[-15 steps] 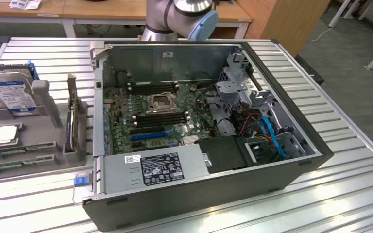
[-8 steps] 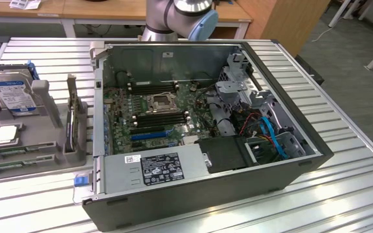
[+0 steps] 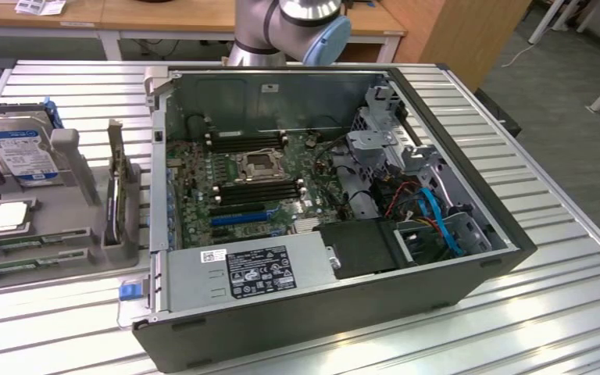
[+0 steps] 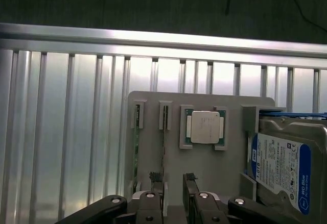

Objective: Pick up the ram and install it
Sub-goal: 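Pick up the ram and move it above insertion slot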

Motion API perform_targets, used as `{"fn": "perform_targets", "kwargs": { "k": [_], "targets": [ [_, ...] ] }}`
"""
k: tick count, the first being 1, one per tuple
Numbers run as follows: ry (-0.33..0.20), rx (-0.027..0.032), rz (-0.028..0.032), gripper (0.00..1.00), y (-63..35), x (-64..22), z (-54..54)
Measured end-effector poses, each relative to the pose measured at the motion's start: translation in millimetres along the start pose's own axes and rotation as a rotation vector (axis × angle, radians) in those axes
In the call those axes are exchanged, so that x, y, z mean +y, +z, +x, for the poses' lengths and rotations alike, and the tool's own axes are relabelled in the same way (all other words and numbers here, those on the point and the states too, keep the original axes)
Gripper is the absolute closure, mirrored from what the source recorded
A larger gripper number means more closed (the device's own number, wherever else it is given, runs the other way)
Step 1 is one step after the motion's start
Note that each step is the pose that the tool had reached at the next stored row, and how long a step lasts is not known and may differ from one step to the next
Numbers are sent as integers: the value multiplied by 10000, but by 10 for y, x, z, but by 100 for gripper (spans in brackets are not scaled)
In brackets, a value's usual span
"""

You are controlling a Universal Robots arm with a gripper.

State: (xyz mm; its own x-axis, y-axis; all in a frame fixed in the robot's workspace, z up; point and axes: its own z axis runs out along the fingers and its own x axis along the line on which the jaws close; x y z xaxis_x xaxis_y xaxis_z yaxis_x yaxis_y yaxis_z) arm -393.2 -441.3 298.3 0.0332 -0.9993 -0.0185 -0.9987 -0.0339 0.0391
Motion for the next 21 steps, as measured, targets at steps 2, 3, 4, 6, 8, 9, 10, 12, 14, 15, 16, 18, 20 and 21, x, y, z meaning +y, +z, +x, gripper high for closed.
{"fn": "perform_targets", "kwargs": {
  "k": [2,3,4,6,8,9,10,12,14,15,16,18,20,21],
  "targets": [
    [0,-1,1,70,22,-1,0],
    [0,-1,1,70,32,-1,1],
    [0,0,0,70,42,-2,1],
    [0,0,1,70,63,-2,1],
    [0,-1,1,70,84,-3,1],
    [1,0,1,70,95,-4,2],
    [0,-1,1,70,105,-4,2],
    [0,0,1,70,126,-5,2],
    [0,0,0,70,146,-6,3],
    [0,0,0,70,156,-6,3],
    [0,0,0,70,166,-6,3],
    [0,0,1,70,187,-7,3],
    [0,-1,0,70,207,-8,4],
    [0,0,0,70,216,-8,4]
  ]
}}
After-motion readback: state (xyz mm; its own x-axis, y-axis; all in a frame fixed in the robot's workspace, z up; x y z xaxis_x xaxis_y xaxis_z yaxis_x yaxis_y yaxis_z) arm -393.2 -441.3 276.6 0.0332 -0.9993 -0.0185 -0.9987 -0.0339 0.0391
